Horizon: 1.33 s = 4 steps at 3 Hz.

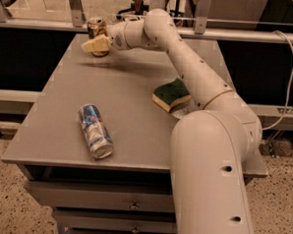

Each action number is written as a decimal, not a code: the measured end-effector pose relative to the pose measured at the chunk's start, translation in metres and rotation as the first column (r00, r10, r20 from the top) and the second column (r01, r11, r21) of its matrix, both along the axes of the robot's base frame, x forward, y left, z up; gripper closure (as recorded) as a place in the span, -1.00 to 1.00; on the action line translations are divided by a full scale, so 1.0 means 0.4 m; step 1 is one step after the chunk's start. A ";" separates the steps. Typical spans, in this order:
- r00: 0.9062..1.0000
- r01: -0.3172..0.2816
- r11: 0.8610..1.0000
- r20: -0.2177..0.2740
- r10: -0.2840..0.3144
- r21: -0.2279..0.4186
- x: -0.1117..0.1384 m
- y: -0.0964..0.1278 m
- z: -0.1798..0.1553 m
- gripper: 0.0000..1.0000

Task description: Pick orange can

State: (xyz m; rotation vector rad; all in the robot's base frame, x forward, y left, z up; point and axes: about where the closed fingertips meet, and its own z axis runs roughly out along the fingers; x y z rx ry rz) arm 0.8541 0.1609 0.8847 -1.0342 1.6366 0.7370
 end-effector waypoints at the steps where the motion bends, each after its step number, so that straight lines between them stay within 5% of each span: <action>1: 1.000 0.014 1.000 -0.002 -0.014 0.017 0.009 0.010 -0.005 -0.05; 2: 0.999 0.044 0.998 0.007 -0.045 0.040 0.014 -0.020 0.010 0.57; 3: 0.998 0.050 0.997 0.026 -0.051 0.051 0.006 -0.045 0.034 0.98; 4: 0.997 0.006 0.997 0.075 -0.012 0.074 -0.050 -0.091 0.107 1.00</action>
Offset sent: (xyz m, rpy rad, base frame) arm 0.0111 -0.0228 0.0052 0.0571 -0.0103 -0.0887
